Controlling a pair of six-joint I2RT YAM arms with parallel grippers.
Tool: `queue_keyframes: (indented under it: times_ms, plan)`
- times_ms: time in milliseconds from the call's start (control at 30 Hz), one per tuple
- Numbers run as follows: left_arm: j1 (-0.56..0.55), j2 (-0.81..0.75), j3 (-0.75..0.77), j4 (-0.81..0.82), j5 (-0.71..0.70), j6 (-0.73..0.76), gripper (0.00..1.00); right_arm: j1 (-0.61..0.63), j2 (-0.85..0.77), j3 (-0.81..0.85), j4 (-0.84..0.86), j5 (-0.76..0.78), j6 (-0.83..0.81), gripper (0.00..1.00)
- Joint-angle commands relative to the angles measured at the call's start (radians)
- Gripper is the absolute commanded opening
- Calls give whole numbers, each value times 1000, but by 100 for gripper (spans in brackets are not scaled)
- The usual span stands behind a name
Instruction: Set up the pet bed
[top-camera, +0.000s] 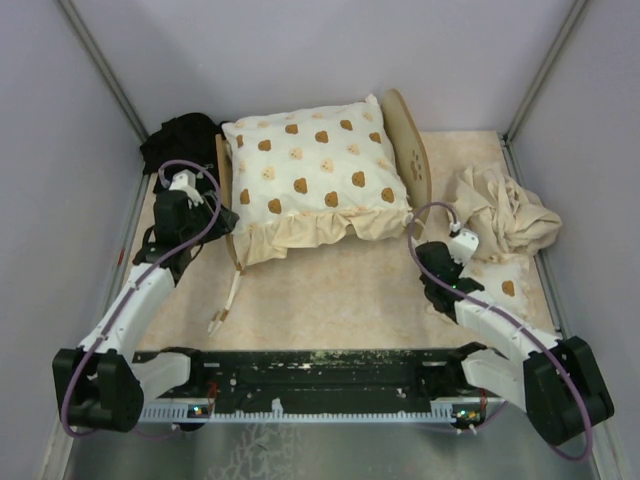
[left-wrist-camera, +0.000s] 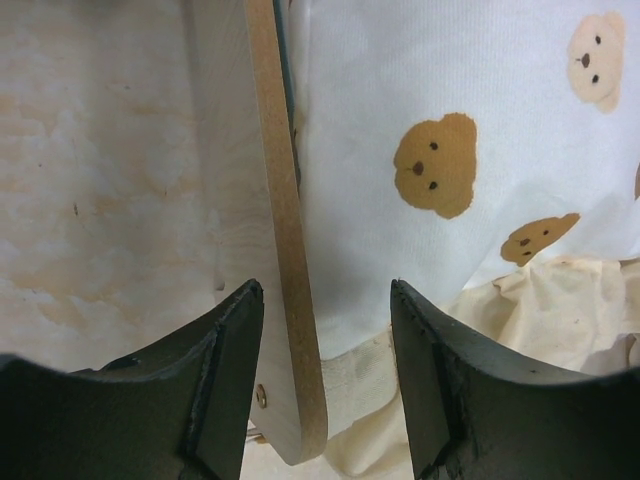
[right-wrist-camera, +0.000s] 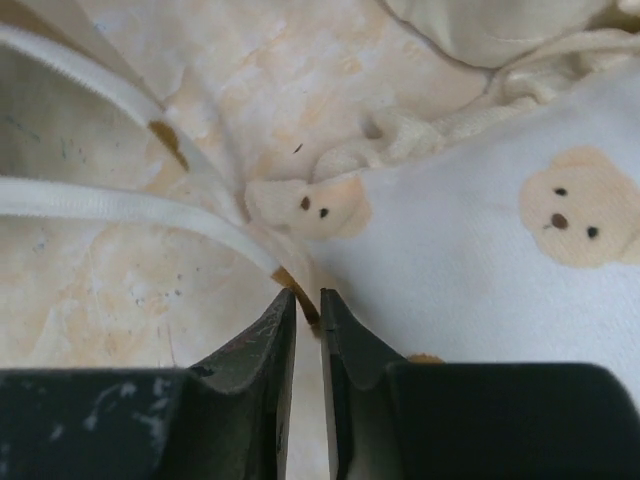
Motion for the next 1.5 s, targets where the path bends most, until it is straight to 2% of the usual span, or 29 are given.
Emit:
queue_keyframes:
  times_ms: [0, 67, 167, 300, 500, 667, 833, 933, 1100, 1133, 1467]
  plan:
    - [6, -30, 59, -12, 37, 60, 59, -4, -26, 80, 60, -149, -190, 28]
    - [6, -45, 70, -23, 55, 87, 59, -4, -47, 114, 57, -206, -246, 44]
    - [4, -77, 76, -35, 71, 95, 59, -4, -77, 147, 101, -262, -276, 49]
    - [-8, -100, 76, -30, 129, 101, 58, -4, -82, 155, 242, -305, -253, 48]
    - [-67, -105, 111, -35, 179, 116, 57, 18, 36, 216, 360, -297, -208, 47]
    - [-185, -109, 125, -16, 175, 105, 57, 20, 152, 293, 373, -250, -236, 44]
    - [-256, -86, 57, 103, 206, 33, 58, 21, 225, 340, 324, -161, -233, 43]
    - [-257, -33, 39, 117, 217, 14, 58, 21, 241, 335, 345, -163, -241, 35]
    - [-250, 6, 23, 91, 149, 0, 58, 19, 230, 317, 341, -107, -283, 14]
    - [-247, 7, 21, 90, 139, 1, 58, 18, 226, 314, 333, -91, -290, 13]
    - [-184, 1, 7, 22, 60, -1, 57, -32, 198, 220, 365, -138, -366, 21]
